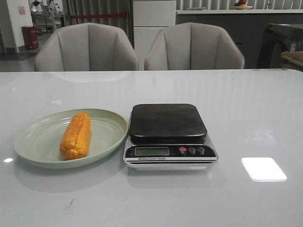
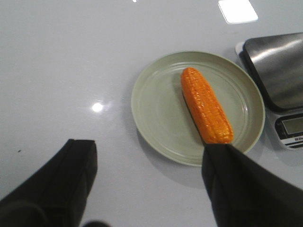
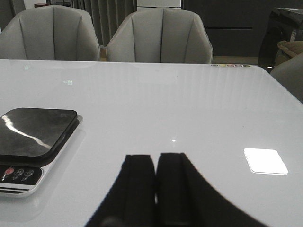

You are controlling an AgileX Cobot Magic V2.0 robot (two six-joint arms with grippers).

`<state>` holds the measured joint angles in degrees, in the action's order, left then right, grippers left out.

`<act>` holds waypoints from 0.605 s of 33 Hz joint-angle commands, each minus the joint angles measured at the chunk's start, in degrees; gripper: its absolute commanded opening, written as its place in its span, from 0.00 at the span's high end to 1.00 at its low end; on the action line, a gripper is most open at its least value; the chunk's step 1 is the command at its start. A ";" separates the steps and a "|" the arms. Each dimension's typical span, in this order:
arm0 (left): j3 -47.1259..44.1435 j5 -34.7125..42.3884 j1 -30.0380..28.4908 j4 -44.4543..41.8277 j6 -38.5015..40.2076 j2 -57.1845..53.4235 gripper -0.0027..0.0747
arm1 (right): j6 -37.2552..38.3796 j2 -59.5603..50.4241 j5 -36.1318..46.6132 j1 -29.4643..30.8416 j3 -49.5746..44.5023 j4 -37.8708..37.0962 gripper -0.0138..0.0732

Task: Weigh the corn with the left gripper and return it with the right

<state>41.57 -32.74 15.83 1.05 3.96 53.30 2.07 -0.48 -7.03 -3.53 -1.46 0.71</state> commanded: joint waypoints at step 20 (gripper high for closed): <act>18.66 5.12 6.05 9.43 0.51 37.80 0.17 | -0.70 -1.17 4.94 0.16 -0.63 -0.06 0.66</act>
<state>57.58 -29.84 21.47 9.45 3.96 90.95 2.07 -0.48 -7.03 -3.53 -1.46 0.71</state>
